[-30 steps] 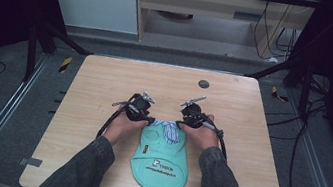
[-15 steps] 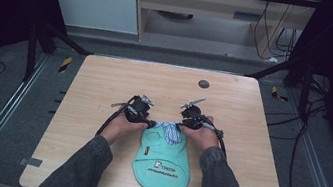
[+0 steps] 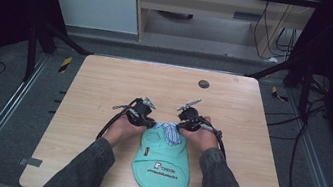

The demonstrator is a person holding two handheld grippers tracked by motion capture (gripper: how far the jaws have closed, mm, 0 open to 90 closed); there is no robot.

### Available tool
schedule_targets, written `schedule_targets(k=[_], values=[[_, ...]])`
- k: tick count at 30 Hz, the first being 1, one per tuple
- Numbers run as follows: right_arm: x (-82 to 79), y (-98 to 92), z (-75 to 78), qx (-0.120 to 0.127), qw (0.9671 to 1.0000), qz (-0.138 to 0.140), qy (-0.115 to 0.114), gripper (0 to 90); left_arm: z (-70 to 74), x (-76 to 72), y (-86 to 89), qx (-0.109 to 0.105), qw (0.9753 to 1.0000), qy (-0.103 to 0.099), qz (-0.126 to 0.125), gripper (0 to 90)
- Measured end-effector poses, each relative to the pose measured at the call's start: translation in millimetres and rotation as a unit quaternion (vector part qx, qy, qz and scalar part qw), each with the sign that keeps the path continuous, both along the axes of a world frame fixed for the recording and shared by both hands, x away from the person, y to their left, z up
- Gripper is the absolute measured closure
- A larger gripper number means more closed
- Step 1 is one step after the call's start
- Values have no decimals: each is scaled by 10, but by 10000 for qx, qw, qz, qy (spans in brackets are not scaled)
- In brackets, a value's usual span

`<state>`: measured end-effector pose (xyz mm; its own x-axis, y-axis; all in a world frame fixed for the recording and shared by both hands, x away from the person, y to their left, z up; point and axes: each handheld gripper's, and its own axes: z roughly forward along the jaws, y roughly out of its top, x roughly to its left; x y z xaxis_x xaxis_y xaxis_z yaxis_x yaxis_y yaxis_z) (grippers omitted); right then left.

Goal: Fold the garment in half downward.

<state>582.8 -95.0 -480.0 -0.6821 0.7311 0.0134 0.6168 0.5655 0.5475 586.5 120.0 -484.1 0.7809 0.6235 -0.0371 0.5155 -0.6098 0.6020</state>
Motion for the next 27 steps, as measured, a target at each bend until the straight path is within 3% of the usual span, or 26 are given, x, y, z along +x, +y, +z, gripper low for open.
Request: schedule_targets(k=[9, 13, 27], values=[[-42, -37, 32, -2, 9998, 177, -116, 838, 39, -3, -19, 200, 9996, -103, -173, 861], [-86, -65, 100, 55, 9994, 260, -228, 840, 90, -28, -9, 176, 9995, -193, -197, 863], [-270, -140, 426, 115, 9951, 575, -797, 840, 506, -161, 2, 223, 9961, -679, -526, 863]])
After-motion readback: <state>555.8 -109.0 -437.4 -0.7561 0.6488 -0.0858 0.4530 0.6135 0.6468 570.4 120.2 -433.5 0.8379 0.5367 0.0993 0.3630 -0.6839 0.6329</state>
